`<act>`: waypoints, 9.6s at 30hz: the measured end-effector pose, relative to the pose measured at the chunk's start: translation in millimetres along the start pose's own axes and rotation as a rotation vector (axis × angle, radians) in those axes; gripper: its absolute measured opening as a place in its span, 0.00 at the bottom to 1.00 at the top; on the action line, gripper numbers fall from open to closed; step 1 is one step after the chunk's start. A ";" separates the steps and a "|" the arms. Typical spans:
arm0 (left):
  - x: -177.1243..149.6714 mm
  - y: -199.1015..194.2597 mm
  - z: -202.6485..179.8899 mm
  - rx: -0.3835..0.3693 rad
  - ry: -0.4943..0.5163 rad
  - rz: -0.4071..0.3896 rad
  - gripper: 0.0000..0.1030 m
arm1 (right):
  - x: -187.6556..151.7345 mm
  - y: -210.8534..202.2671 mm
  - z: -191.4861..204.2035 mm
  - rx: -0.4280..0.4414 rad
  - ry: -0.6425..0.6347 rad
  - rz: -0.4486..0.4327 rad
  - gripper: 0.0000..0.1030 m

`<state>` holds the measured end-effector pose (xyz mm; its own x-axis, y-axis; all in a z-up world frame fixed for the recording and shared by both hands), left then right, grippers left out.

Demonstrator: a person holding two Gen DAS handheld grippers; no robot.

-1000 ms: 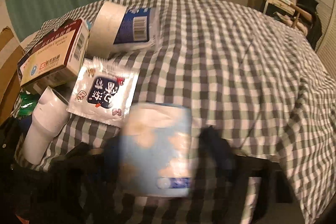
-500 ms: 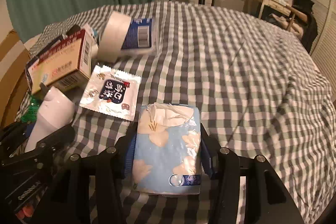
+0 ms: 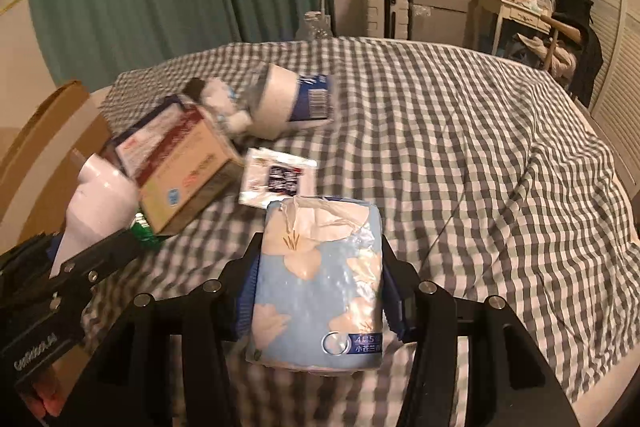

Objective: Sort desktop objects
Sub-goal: 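Carry the white device and tissue pack with both tools to the cardboard box, then open both tools to drop the device and tissue pack into the box, then move both tools back over the items on the bed, then grasp the green plastic packet with the left tool while the right tool grasps the white sachet, then carry the green packet and white sachet with both tools to the cardboard box, then open both tools to drop the packet and sachet into the box, then move both tools back over the items on the bed, then grasp the Amoxicillin Capsules box with the left tool while the right tool grasps a white tube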

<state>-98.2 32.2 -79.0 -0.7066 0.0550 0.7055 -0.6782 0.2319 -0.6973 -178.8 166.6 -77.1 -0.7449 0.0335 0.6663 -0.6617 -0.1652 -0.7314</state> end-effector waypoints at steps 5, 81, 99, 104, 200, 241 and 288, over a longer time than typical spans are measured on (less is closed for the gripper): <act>7.3 -27.9 5.1 -0.007 -0.009 -0.042 0.40 | -8.4 -23.9 21.4 0.030 -0.002 -0.015 0.50; -0.8 -67.6 39.8 0.105 -0.005 -0.067 1.00 | -4.1 -65.6 17.6 0.018 0.126 -0.080 0.79; -19.9 56.2 53.7 0.132 -0.051 0.076 1.00 | 11.3 42.9 -2.3 0.058 0.105 0.010 0.79; -20.6 81.4 54.3 0.136 -0.034 0.098 1.00 | 20.5 68.6 -9.4 0.056 0.112 0.023 0.79; 41.2 -145.9 201.9 0.119 -0.176 -0.222 0.47 | 59.9 -61.9 278.7 0.519 -0.201 -0.061 0.04; 4.3 -98.9 50.6 0.069 -0.044 -0.129 1.00 | 4.7 -80.3 11.0 0.023 0.216 -0.125 0.76; 2.8 68.8 60.4 0.157 -0.029 0.000 0.86 | 47.0 88.7 8.8 0.226 -0.067 -0.006 0.66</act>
<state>-159.0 -10.4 -132.7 -0.7105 0.0264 0.7032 -0.6999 0.0774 -0.7101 -271.8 144.8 -109.4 -0.7286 -0.0287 0.6843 -0.6247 -0.3819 -0.6811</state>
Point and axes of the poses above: each gripper's, at about its wrist camera, not at the fingertips, and y roughly the way its jaws point, z to its left, x to its top, the point moved 2 cm from there along y, roughly the way its jaws point, and after that the axes turned 4 degrees about x, right-handed, at the moved point
